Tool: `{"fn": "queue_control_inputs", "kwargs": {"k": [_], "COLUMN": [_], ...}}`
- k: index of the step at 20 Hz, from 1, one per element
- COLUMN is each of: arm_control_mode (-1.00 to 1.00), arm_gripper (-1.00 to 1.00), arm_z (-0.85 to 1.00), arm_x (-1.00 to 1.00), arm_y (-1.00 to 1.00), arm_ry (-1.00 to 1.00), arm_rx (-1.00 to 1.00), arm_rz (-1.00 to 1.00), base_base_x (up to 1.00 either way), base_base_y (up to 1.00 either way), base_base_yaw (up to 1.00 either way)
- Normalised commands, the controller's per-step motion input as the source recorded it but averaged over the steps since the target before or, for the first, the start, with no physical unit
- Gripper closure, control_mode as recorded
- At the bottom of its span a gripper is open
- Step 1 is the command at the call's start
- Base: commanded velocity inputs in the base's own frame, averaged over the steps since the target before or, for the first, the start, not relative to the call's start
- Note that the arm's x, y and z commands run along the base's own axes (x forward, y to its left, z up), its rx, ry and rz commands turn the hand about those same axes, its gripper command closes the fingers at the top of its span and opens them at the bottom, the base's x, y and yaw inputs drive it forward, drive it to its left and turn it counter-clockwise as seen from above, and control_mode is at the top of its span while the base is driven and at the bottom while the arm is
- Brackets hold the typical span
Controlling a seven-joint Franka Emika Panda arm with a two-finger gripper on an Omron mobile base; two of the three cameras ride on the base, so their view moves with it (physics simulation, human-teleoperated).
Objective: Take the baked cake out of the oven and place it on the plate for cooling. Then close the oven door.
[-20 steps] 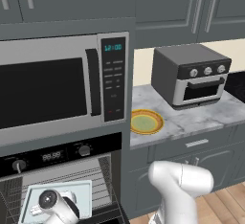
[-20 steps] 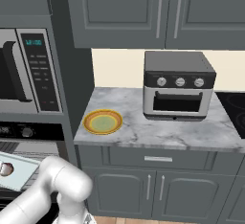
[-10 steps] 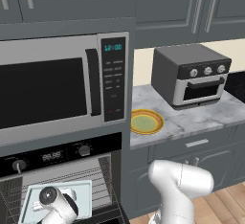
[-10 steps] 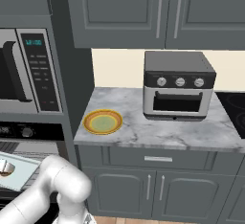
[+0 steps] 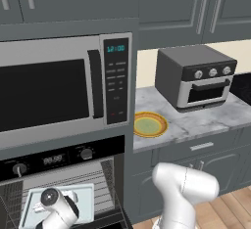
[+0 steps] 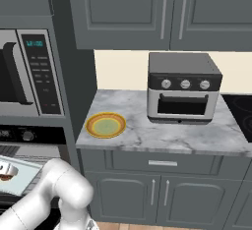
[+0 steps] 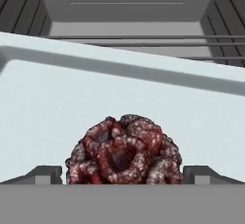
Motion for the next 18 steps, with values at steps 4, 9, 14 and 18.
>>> {"fn": "queue_control_inputs", "kwargs": {"k": [4,9,14,18], "arm_control_mode": [-1.0,-1.0,-1.0,-1.0], "arm_gripper": [-1.0,-1.0,1.0,1.0], "arm_z": [-0.17,-0.19,-0.26,-0.3], "arm_x": [0.06,0.04,-0.02,-0.05], "arm_y": [0.07,0.09,0.1,0.03], "arm_ry": [0.0,0.0,0.0,0.0], "arm_rx": [0.0,0.0,0.0,0.0], "arm_rz": [0.0,0.0,0.0,0.0], "base_base_x": [0.0,0.0,0.0,0.0], "base_base_y": [0.0,0.0,0.0,0.0], "base_base_yaw": [0.0,0.0,0.0,0.0]}}
